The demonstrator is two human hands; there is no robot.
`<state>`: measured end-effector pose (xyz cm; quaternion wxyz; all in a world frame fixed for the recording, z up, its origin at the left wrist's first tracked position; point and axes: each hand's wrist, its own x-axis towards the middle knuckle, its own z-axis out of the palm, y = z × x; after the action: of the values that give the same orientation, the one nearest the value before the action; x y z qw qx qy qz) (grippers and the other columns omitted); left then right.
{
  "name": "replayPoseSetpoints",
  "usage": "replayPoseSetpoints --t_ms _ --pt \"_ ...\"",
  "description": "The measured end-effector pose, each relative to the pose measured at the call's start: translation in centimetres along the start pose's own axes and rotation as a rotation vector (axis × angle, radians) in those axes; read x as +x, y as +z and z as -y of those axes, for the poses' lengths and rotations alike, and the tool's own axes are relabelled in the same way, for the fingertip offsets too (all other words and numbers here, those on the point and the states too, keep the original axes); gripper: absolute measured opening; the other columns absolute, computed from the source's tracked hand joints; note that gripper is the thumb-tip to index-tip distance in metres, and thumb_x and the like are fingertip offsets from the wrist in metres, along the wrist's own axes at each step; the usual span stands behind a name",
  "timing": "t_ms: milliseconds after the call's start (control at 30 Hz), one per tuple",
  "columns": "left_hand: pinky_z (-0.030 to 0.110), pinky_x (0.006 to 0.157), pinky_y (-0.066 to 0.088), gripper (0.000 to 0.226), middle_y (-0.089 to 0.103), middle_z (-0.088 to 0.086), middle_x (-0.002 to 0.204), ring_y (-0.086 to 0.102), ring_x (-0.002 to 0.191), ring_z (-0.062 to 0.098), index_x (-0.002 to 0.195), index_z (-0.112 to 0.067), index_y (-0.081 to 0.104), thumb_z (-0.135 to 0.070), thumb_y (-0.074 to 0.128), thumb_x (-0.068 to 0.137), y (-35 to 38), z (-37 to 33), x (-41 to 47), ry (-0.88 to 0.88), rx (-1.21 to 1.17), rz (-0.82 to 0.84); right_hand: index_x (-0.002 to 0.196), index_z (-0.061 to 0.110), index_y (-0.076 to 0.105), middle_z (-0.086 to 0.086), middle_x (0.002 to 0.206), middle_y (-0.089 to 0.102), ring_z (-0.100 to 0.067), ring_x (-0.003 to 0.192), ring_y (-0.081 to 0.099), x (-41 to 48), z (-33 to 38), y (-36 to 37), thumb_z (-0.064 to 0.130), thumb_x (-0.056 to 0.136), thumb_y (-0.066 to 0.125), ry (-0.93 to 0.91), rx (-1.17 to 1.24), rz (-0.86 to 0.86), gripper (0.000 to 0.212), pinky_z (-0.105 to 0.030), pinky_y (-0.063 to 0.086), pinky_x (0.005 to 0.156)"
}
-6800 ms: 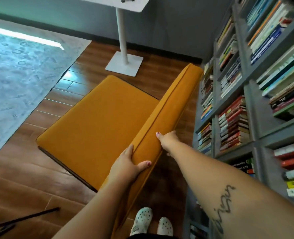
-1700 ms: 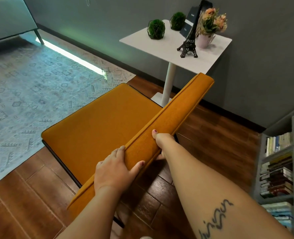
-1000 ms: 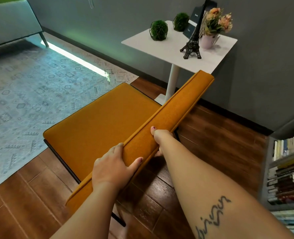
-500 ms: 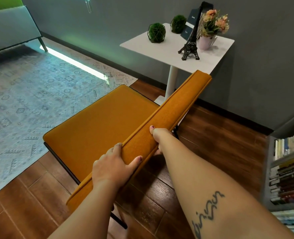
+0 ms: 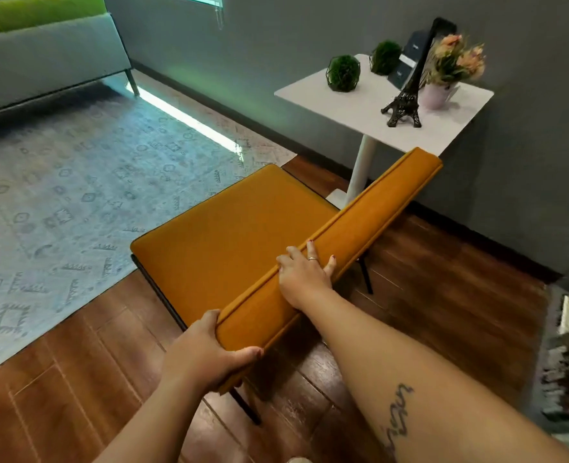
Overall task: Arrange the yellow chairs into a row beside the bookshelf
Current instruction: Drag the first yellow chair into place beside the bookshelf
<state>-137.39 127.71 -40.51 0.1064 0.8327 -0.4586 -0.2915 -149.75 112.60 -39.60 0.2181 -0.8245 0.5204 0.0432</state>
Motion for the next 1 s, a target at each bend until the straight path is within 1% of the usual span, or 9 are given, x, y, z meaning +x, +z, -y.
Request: replayPoseSetpoints --t_ms 67,133,167,233,300,400,633,833,1000 --pt "0.017 0.067 0.047 0.109 0.047 -0.009 0.121 0.054 0.092 0.005 0.143 -0.028 0.027 -0.072 0.074 0.055 0.2 0.6 -0.7 0.025 0.003 0.002 0.142 0.027 0.04 0.003 0.158 0.019 -0.03 0.147 -0.012 -0.4 0.3 0.0 0.022 0.102 0.023 -0.07 -0.019 0.059 0.044 -0.066 -0.01 0.108" --pt "0.028 0.086 0.052 0.117 0.043 -0.004 0.134 0.052 0.11 0.012 0.146 -0.026 0.021 -0.071 0.075 0.053 0.6 0.9 -1.0 0.038 0.068 -0.001 0.142 0.03 0.039 0.004 0.156 0.021 -0.029 0.147 -0.013 -0.7 0.5 -0.1 0.025 0.102 0.023 -0.123 -0.044 0.129 0.043 -0.067 -0.012 0.107" --pt "0.031 0.089 0.051 0.114 0.043 -0.004 0.133 0.05 0.113 0.015 0.145 -0.026 0.023 -0.069 0.075 0.053 0.8 1.0 -1.0 0.042 0.099 -0.01 0.142 0.031 0.039 0.005 0.156 0.022 -0.028 0.147 -0.012 -0.8 0.6 -0.2 0.029 0.102 0.024 -0.153 -0.063 0.167 0.042 -0.067 -0.012 0.107" --pt "0.03 0.084 0.051 0.098 0.046 -0.005 0.122 0.051 0.106 0.014 0.134 -0.026 0.033 -0.065 0.075 0.055 0.9 0.8 -1.1 0.046 0.133 -0.034 0.143 0.035 0.037 0.005 0.157 0.022 -0.027 0.147 -0.01 -1.1 1.1 -0.2 0.043 0.101 0.028 -0.195 -0.102 0.247 0.044 -0.067 -0.013 0.106" --pt "0.027 0.077 0.05 0.079 0.049 -0.007 0.11 0.051 0.097 0.013 0.119 -0.026 0.039 -0.063 0.074 0.057 0.8 0.4 -1.1 0.045 0.17 -0.048 0.144 0.038 0.034 0.005 0.157 0.02 -0.028 0.147 -0.009 -1.3 1.7 -0.2 0.06 0.094 0.037 -0.228 -0.152 0.313 0.055 -0.067 -0.013 0.106" --pt "0.025 0.07 0.048 0.065 0.049 -0.008 0.099 0.051 0.089 0.012 0.102 -0.028 0.039 -0.062 0.072 0.058 0.9 0.1 -1.3 0.043 0.23 -0.066 0.146 0.041 0.029 0.006 0.157 0.018 -0.031 0.146 -0.01 -1.8 2.2 0.0 0.07 0.081 0.051 -0.28 -0.221 0.358 0.074 -0.068 -0.013 0.106" --pt "0.023 0.065 0.042 0.059 0.048 -0.008 0.091 0.051 0.083 0.011 0.1 -0.025 0.042 -0.06 0.071 0.063 0.8 -0.5 -1.9 0.055 0.307 -0.112 0.149 0.039 0.016 0.004 0.158 0.01 -0.037 0.145 -0.015 -2.5 2.5 -0.3 0.057 0.068 0.077 -0.356 -0.354 0.435 0.103 -0.069 -0.011 0.106" --pt "0.022 0.064 0.04 0.057 0.047 -0.009 0.089 0.051 0.079 0.01 0.095 -0.027 0.037 -0.061 0.071 0.065 1.0 -0.6 -2.8 0.059 0.314 -0.127 0.148 0.038 0.02 0.002 0.156 0.014 -0.038 0.145 -0.013 -3.2 2.5 -0.1 0.055 0.068 0.078 -0.369 -0.352 0.418 0.1 -0.07 -0.01 0.107" --pt "0.023 0.063 0.043 0.057 0.051 -0.008 0.09 0.054 0.08 0.011 0.096 -0.025 0.042 -0.061 0.071 0.063 1.4 -0.4 -3.6 0.056 0.301 -0.134 0.147 0.038 0.022 0.002 0.156 0.015 -0.036 0.145 -0.012 -3.9 2.2 0.2 0.055 0.068 0.077 -0.38 -0.345 0.406 0.098 -0.068 -0.011 0.106"
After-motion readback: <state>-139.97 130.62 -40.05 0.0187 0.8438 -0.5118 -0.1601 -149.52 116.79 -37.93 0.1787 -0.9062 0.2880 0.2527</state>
